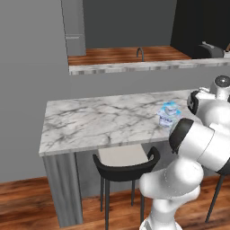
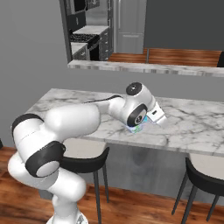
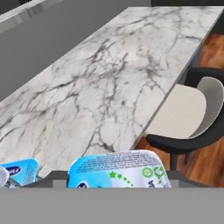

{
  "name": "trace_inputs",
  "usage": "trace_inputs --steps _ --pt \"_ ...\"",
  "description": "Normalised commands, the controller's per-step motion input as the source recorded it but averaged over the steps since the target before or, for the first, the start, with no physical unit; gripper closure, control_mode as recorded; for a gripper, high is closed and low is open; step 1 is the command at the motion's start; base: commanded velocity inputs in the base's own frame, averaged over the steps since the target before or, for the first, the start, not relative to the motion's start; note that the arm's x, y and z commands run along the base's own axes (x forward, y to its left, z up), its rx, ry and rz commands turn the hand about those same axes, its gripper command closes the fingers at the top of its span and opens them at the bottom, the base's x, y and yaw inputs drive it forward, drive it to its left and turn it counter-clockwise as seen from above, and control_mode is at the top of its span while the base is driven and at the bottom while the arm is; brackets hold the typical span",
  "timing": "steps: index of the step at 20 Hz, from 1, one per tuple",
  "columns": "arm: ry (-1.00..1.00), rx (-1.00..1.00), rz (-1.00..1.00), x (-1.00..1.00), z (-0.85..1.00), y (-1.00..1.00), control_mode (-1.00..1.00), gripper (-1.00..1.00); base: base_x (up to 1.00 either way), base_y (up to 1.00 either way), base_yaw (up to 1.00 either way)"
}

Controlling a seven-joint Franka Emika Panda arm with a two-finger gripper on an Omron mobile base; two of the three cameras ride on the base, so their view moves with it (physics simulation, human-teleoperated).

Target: Stack the yogurt containers by placing the smaller containers on top of the larger containers.

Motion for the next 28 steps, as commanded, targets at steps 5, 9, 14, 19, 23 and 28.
trace_inputs --steps 5,9,14,19,23,28 --pt "0.00 -0.02 -0.01 -0.08 0.83 0.00 -1.00 1.00 0.00 0.00 0.00" --pt "0.02 -0.01 -0.01 -0.17 0.55 0.14 -1.00 1.00 0.00 0.00 0.00" --pt "0.09 0.00 0.00 -0.10 0.18 0.35 -1.00 1.00 0.00 0.00 0.00" --pt "0.09 0.00 0.00 -0.05 0.04 0.48 -1.00 1.00 0.00 0.00 0.00" --pt "0.01 0.00 0.00 -0.11 0.00 0.49 -1.00 1.00 0.00 0.00 0.00" --pt "-0.07 0.00 0.00 -0.10 0.00 0.35 -1.00 1.00 0.00 0.00 0.00"
